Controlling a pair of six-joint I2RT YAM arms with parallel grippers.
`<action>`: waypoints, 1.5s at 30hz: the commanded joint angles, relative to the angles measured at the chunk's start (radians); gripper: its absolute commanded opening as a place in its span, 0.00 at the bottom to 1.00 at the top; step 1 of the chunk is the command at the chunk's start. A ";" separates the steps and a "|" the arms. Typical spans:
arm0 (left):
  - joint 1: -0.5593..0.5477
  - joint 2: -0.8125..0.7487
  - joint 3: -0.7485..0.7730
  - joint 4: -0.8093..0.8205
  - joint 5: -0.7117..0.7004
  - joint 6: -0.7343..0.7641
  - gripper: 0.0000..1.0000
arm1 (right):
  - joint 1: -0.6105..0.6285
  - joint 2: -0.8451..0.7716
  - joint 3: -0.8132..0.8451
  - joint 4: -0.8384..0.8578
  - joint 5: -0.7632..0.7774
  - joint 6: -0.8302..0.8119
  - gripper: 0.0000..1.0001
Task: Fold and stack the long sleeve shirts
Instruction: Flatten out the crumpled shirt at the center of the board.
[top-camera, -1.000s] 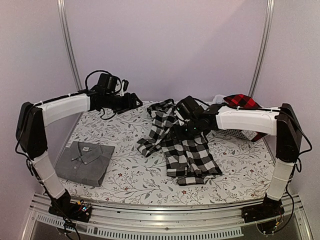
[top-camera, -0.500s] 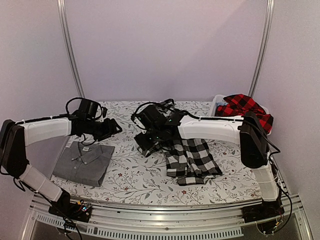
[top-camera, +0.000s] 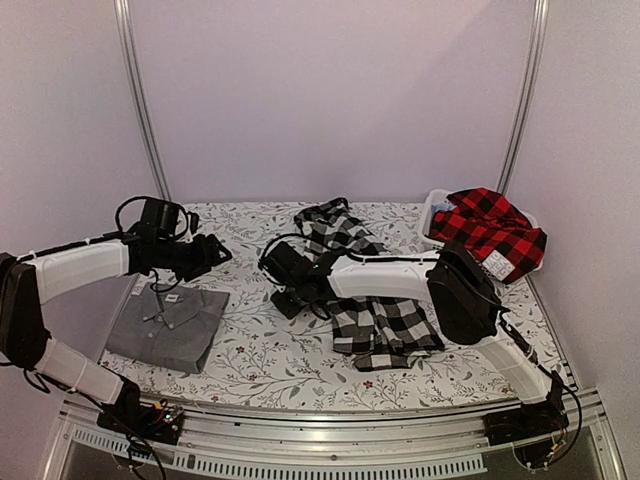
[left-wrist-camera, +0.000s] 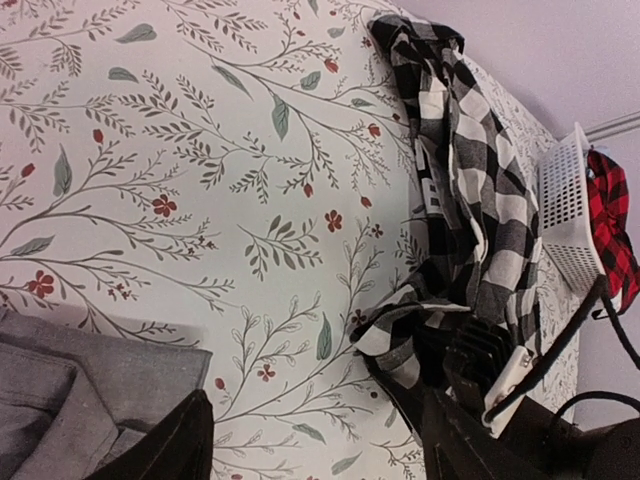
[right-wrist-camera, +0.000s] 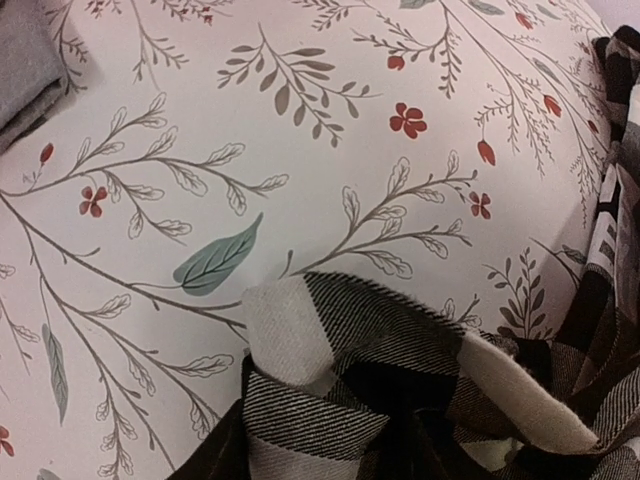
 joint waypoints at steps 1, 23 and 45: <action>0.012 -0.004 -0.018 0.032 0.030 0.003 0.71 | -0.002 0.025 0.033 -0.032 -0.003 0.009 0.32; -0.173 0.282 0.038 0.271 0.192 -0.099 0.62 | -0.286 -0.448 -0.048 -0.075 0.136 0.079 0.00; -0.479 0.682 0.384 0.184 0.168 -0.168 0.48 | -0.526 -0.592 -0.262 -0.023 0.117 0.087 0.00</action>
